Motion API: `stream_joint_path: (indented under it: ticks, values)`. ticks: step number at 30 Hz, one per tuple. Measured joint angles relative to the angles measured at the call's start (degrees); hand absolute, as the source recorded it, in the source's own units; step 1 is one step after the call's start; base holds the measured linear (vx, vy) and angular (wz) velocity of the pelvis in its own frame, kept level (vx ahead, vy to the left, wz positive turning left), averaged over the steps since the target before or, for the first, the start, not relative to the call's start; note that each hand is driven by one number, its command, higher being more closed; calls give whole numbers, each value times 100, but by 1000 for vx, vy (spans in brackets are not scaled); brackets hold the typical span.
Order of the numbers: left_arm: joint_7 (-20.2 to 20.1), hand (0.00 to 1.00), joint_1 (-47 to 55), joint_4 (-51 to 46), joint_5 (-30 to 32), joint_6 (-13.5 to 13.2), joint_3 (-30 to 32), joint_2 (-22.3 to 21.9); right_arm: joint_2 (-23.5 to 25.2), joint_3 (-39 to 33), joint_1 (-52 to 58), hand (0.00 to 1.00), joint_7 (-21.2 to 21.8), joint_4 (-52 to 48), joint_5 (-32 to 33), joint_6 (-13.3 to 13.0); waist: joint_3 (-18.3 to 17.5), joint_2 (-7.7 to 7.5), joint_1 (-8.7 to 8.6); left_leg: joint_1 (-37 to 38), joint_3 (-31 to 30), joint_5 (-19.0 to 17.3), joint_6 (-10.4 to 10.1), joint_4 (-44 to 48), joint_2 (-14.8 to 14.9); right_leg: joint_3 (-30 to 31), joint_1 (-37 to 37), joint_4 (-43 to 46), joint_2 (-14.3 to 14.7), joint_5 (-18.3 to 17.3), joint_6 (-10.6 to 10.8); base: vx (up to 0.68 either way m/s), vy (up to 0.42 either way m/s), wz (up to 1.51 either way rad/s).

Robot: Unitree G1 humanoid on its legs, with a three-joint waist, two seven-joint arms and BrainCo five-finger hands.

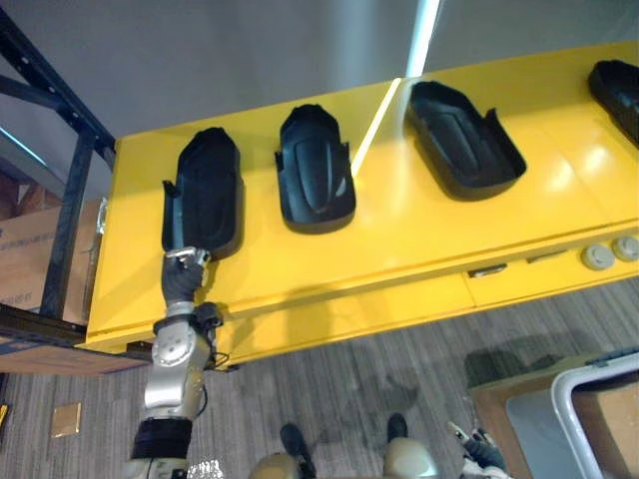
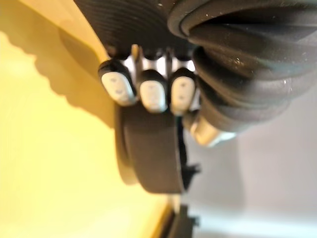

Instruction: Walk over and take plastic housings, then place them on the shelf

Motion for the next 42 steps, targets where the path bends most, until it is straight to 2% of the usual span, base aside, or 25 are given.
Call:
stream_joint_path:
  ticks: [2,3,6,11,22,24,28,30,32,36,37,39,41,42]
  values:
    - [41,100,-67,65,-1,0,2,0,6,0,-1,0,0,-47,0,0,50,-11,-2,10,1,-5,0,3,9,2,-3,34,5,0,0,0,0,0]
    - [45,100,-187,123,-1,0,7,4,8,2,-18,0,0,-57,0,0,157,-43,14,-48,5,-114,-7,222,47,17,1,68,-3,0,0,-7,18,-5]
    - [71,100,-259,231,-15,-18,18,83,9,5,-21,0,1,-59,0,1,178,-52,3,-145,62,-281,-8,548,117,108,-10,83,-3,0,0,-7,3,-12]
    - [75,100,-656,493,-38,-18,21,127,18,13,-19,0,2,-79,0,4,266,-60,-8,-244,67,-320,-12,666,161,119,-70,114,6,1,-1,-26,-8,-2]
    - [184,100,-702,498,-183,-24,217,128,37,17,101,0,1,-220,0,9,271,-61,1,-309,47,-357,-13,756,172,123,-103,141,0,2,-2,-12,-3,0]
    - [185,100,-646,418,-178,-31,218,128,80,1,141,0,0,-219,-2,2,270,-62,-2,-279,-10,-356,-12,750,169,92,-42,140,0,2,-2,2,3,9]
    - [187,100,19,-469,-14,-62,204,94,214,-55,212,0,-11,-191,-6,-3,265,-69,17,-103,-60,-352,-7,687,123,30,184,44,-6,2,-2,14,3,7]
    - [186,100,389,-901,125,-117,141,41,310,-176,302,0,-38,-163,-8,-5,135,-54,12,-53,-180,-351,-8,635,101,-102,323,-16,-10,2,-2,32,-4,26]
    - [215,100,947,-1344,349,-363,95,-189,398,-221,419,0,-68,-18,-9,-3,-133,-64,133,25,-247,-314,-13,518,83,-235,415,-63,-8,2,-2,59,4,21]
    - [282,100,1630,-1368,557,-796,-110,-406,424,-190,421,0,-169,80,-9,-3,-470,-79,215,214,-367,-210,-19,270,20,-490,648,-172,-16,2,-2,31,-2,18]
    - [280,0,1815,-1358,550,-946,-198,-480,418,-133,377,0,-171,80,-10,-2,-516,-89,267,294,-387,-159,-14,170,0,-537,707,-192,-18,2,-2,-12,-4,9]
    - [288,0,2043,-1347,524,-1153,-361,-597,426,-96,336,0,-171,99,-10,7,-595,-120,319,366,-471,-62,-17,11,-33,-597,762,-224,-16,2,-2,-47,-11,18]
    - [466,0,2186,-1213,608,-1319,-521,-626,419,-90,238,0,-171,181,-9,16,-616,-156,338,369,-561,-20,-14,9,-32,-728,832,-234,-18,2,-2,-64,-23,23]
    - [662,0,2267,-1004,841,-1405,-548,-634,414,-39,170,0,-172,241,-6,23,-633,-181,338,387,-614,7,-11,0,-36,-781,883,-254,-17,1,-1,-107,-47,16]
